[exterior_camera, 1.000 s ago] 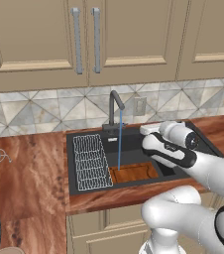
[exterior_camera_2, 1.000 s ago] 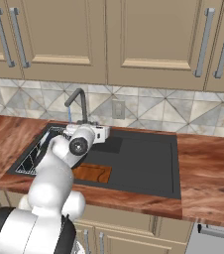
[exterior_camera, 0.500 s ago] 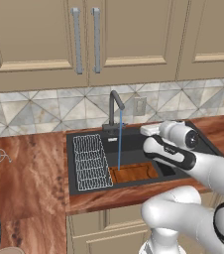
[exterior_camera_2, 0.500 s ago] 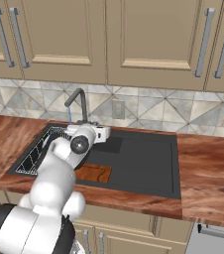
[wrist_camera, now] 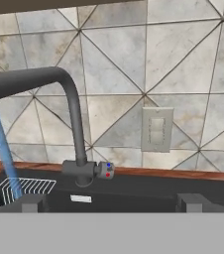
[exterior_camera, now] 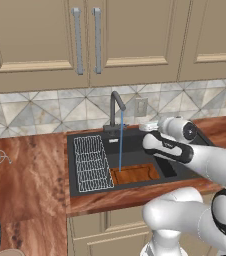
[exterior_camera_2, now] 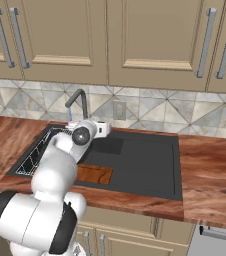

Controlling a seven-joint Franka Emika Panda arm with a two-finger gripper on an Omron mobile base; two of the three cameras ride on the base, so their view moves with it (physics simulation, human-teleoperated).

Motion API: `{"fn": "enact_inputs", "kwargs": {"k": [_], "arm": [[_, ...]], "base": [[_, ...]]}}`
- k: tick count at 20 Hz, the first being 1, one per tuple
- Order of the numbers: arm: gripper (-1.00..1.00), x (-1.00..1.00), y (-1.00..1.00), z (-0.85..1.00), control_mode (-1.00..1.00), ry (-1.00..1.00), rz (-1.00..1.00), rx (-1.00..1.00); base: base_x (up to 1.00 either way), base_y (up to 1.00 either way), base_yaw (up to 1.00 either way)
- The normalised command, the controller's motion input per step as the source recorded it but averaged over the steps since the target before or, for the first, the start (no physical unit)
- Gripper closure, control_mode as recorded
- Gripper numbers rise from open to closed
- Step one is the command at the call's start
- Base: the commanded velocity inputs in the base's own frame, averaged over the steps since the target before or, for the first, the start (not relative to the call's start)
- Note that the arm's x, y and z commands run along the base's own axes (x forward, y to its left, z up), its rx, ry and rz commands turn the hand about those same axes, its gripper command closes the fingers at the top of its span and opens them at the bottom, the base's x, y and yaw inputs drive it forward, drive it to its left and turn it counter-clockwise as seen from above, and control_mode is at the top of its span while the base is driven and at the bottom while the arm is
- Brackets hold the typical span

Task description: Turn on the sink faucet with hot water and rinse the cutting board for ten seconds, then turn off the faucet. Push the cutting board to reach the water if necessary.

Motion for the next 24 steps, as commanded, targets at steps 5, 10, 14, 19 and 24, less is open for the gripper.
{"fn": "enact_inputs", "kwargs": {"k": [5, 10, 14, 19, 24], "arm": [[-1.00, 0.33, 0.00, -0.01, -1.00, 0.03, 0.00, 0.00], [-1.00, 0.31, 0.00, -0.16, -1.00, 0.04, 0.00, 0.00], [-1.00, 0.27, 0.00, -0.24, -1.00, 0.00, 0.00, 0.00], [-1.00, 0.28, 0.00, -0.33, -1.00, 0.00, 0.00, 0.00], [-1.00, 0.28, 0.00, -0.27, -1.00, 0.00, 0.00, 0.00]], "base": [[0.00, 0.00, 0.00], [0.00, 0.00, 0.00], [0.00, 0.00, 0.00], [0.00, 0.00, 0.00], [0.00, 0.00, 0.00]]}}
